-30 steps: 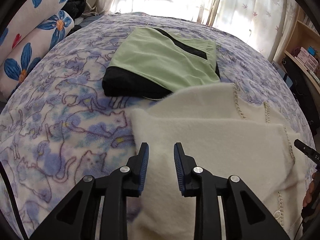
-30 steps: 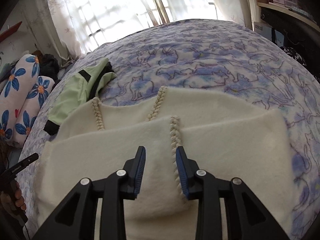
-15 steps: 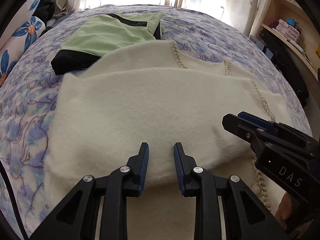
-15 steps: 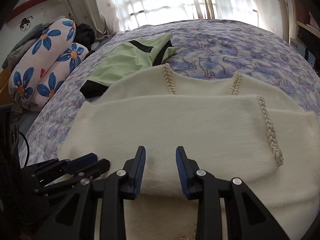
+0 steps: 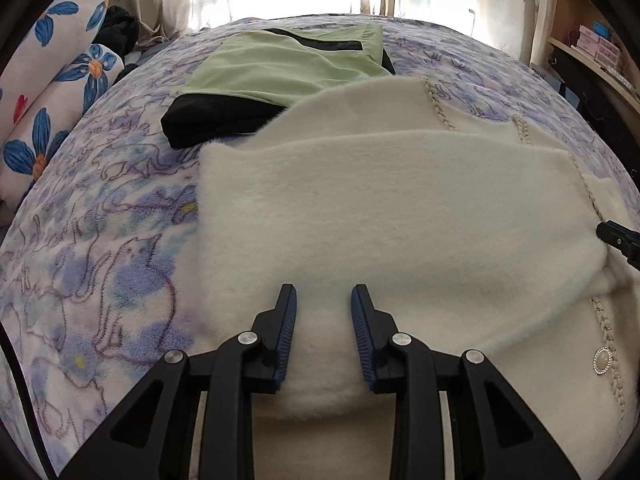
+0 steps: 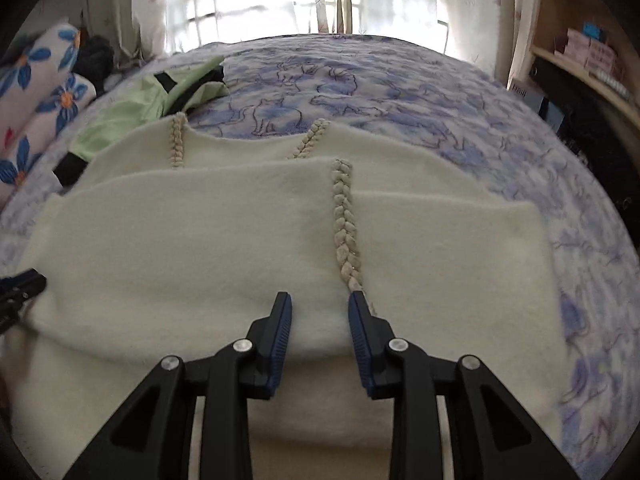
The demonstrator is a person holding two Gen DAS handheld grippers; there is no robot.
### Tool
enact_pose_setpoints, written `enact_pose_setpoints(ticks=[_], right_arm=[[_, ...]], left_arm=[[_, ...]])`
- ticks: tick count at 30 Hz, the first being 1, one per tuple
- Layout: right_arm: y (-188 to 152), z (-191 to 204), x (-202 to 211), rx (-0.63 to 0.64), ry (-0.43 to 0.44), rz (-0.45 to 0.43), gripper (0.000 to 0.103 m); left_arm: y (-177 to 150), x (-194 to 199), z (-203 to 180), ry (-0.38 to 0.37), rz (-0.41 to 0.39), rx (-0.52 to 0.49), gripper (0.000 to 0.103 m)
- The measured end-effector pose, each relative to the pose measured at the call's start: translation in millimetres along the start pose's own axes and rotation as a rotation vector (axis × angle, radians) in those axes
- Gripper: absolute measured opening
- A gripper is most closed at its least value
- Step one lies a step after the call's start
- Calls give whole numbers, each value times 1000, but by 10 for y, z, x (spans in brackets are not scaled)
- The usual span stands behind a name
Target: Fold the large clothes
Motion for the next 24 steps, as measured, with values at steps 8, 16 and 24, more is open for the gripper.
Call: enact_pose_setpoints(ticks=[8,16,24], right_arm=[[-63,150,6,27,-92,14,26],[-63,110,30,-31,-45,47,26],[-226,63,181,-93,20,80,26]], left_arm=[[-7,5,4,19,5,20,28],[-17,19,-3,22,30,49,31],[-10,20,-32,-92,81,92,58]])
Point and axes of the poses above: each gripper's, at about its wrist camera, not at the fingertips, and x roughly against the way its jaws point, z to its left, y to its top, the point moved 5 cm from there along -x, roughly the way its jaws point, and after that the axes turned 13 degrees about z, right-handed, at the moved point
